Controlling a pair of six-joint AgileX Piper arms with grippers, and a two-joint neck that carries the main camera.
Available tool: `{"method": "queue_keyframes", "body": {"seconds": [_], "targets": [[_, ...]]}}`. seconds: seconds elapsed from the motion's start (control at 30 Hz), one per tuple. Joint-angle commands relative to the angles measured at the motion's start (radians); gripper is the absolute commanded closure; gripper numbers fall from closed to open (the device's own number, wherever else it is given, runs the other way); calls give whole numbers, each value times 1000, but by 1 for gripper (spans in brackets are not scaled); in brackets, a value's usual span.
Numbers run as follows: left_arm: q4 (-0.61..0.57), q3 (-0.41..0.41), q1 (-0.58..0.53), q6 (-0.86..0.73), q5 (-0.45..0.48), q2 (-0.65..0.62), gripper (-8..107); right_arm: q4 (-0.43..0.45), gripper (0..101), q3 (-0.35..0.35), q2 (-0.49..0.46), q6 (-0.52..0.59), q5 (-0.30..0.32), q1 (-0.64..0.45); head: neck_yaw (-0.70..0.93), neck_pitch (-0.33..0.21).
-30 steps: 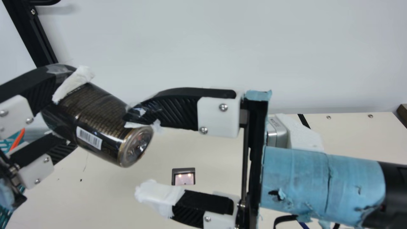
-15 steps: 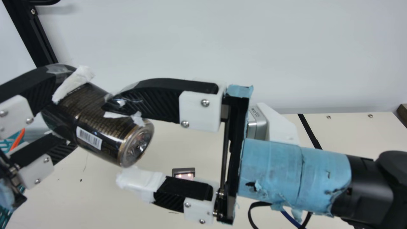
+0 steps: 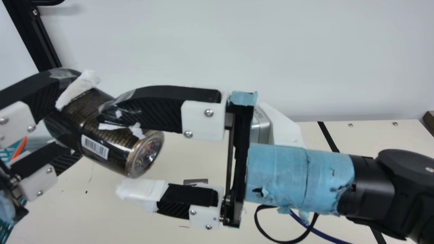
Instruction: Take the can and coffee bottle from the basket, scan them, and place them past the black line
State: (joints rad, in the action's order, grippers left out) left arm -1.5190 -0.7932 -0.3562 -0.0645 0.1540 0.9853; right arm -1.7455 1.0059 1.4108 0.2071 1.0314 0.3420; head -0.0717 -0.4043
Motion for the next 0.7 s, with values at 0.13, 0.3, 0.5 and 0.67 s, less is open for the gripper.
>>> {"method": "queue_keyframes", "body": {"seconds": [0.13,0.3,0.5,0.67], "targets": [[0,0,0,0,0,0,89,0,0,20,27,7,1,9,-10,-22],[0,0,0,0,0,0,89,0,0,64,36,-15,18,-8,-10,-22],[0,0,0,0,0,0,89,0,0,111,43,-43,31,-15,-10,-22],[-1,0,0,0,-2,0,89,0,0,121,56,-49,23,0,-10,-22]]}}
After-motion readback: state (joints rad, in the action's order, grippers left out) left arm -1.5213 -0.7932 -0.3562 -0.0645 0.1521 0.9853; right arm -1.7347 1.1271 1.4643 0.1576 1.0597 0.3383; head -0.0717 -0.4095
